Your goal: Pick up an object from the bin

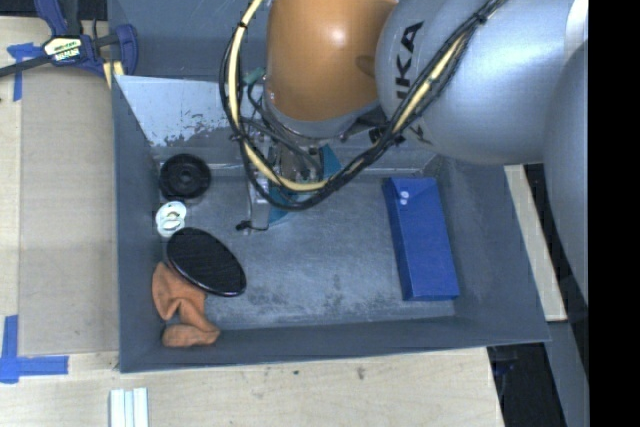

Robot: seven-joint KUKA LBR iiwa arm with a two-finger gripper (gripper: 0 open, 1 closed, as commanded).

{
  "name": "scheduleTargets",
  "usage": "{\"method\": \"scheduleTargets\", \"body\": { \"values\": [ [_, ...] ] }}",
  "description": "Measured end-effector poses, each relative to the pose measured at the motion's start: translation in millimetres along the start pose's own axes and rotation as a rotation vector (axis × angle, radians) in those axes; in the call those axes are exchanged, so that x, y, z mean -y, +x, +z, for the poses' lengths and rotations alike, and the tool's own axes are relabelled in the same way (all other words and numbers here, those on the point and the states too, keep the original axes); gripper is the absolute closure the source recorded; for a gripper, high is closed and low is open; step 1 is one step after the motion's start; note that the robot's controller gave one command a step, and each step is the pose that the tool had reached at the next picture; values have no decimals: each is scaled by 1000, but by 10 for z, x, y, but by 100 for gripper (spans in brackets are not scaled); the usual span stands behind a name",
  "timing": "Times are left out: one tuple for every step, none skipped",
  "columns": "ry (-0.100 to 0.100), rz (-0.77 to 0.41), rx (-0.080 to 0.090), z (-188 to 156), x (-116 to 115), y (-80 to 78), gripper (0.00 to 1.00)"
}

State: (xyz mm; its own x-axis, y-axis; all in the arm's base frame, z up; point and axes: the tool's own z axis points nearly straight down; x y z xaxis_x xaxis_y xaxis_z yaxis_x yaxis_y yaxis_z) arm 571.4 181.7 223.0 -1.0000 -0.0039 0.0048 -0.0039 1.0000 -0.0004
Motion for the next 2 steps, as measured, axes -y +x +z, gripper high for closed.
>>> {"method": "scheduleTargets", "body": {
  "values": [
    [-2,4,8,-53,13,-14,0],
    [-2,149,9,494,-103,190,0]
  ]
}}
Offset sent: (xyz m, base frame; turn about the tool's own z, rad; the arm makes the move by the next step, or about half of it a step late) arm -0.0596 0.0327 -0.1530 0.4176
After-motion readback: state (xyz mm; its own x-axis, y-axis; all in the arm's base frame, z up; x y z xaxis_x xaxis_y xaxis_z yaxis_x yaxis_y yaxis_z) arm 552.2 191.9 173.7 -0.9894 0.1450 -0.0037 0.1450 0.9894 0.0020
